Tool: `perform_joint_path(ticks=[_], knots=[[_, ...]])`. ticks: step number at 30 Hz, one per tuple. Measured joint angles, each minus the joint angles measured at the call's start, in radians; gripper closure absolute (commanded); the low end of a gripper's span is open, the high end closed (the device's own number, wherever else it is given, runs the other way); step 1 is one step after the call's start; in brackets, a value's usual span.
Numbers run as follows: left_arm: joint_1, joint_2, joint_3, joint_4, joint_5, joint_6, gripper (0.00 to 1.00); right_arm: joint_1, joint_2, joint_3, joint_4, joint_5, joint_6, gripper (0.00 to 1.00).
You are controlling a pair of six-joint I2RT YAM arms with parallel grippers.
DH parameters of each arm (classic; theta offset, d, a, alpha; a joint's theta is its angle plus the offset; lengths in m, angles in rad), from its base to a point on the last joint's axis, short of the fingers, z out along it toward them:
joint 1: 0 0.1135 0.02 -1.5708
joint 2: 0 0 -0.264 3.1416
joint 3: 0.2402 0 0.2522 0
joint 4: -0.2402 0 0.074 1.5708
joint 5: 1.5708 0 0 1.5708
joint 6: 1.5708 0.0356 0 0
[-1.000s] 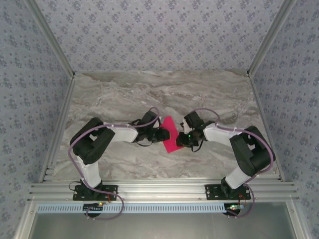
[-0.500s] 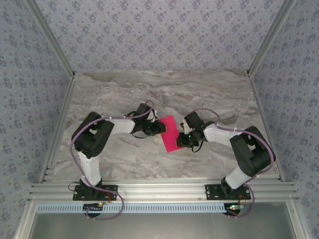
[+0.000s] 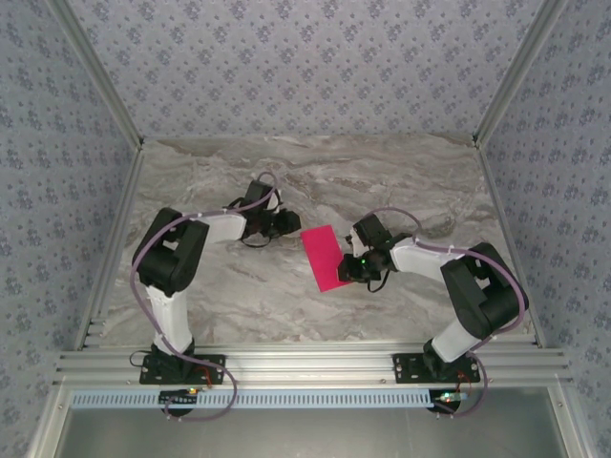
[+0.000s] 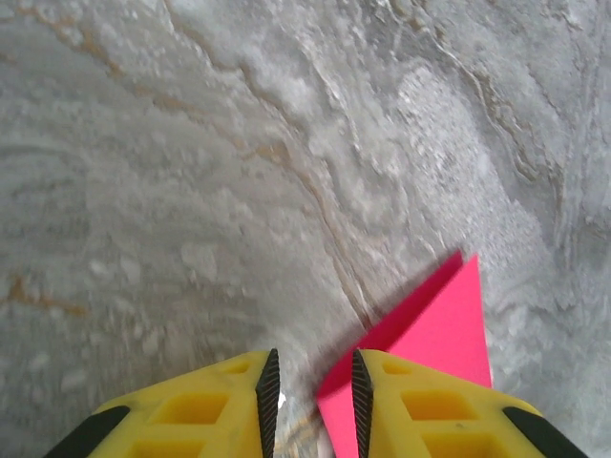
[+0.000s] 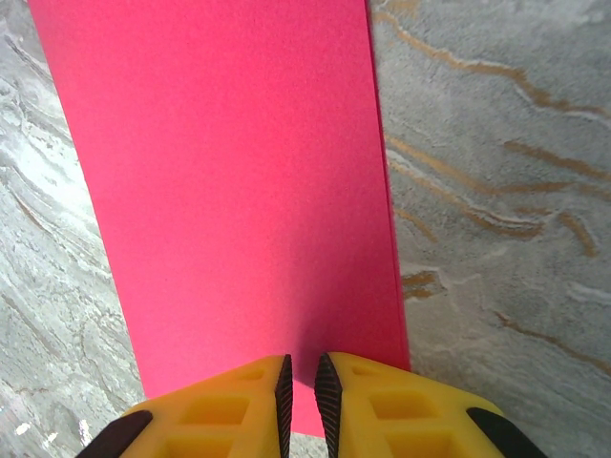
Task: Fold a paper plane with a square sheet of paper (fold left side to right side)
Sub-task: First fold the square sheet of paper in half at the center of the table.
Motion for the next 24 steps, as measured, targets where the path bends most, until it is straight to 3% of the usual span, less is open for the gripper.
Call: perform_joint_path(ticks=[5, 11, 20, 24], knots=[[-0.060, -0.098, -0.063, 0.040, 0.002, -0.012, 0.72, 0.000, -0.002, 0.000, 0.000, 0.000, 0.000, 0.78], [-0.142, -0.068, -0.079, 0.117, 0.012, -0.044, 0.72, 0.010, -0.006, -0.001, 0.003, 0.002, 0.012, 0.78], [-0.118, 0.025, -0.040, 0.107, -0.015, -0.049, 0.71, 0.035, -0.050, -0.037, 0.001, 0.011, 0.045, 0.77], [-0.084, 0.024, -0.038, 0.104, 0.000, -0.037, 0.67, 0.067, -0.093, -0.081, 0.006, -0.002, 0.085, 0.77]])
